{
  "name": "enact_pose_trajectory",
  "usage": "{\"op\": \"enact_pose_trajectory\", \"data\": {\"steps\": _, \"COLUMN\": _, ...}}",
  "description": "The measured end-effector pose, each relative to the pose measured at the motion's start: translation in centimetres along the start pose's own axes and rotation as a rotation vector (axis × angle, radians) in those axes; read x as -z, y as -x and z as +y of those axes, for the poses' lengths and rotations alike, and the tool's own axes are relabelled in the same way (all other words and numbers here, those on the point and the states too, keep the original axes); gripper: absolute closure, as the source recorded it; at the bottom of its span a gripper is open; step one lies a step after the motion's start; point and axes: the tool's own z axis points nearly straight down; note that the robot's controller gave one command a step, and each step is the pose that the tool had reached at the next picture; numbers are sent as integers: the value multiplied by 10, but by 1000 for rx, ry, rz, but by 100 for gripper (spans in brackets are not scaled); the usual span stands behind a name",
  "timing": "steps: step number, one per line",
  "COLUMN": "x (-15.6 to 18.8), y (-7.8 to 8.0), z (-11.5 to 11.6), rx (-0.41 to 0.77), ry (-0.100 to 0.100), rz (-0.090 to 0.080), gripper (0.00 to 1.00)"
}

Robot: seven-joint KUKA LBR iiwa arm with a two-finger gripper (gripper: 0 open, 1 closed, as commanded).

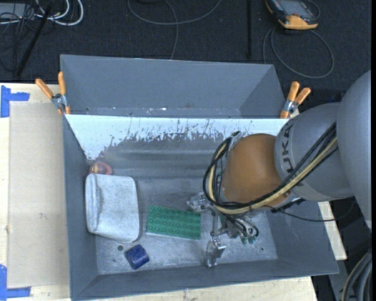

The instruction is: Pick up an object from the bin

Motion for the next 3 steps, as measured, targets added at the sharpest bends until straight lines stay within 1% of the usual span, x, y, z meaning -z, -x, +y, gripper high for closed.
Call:
{"op": "enact_pose_trajectory", "data": {"steps": 1, "x": 3, "y": 1, "z": -2, "rx": 1, "ry": -1, "rz": 2, "gripper": 100}}
{"op": "enact_pose_trajectory", "data": {"steps": 2, "x": 1, "y": 0, "z": -2, "rx": 2, "ry": -1, "rz": 5, "gripper": 0}}
{"op": "enact_pose_trajectory", "data": {"steps": 3, "x": 17, "y": 14, "z": 89, "rx": -18, "ry": 4, "rz": 4, "gripper": 0}}
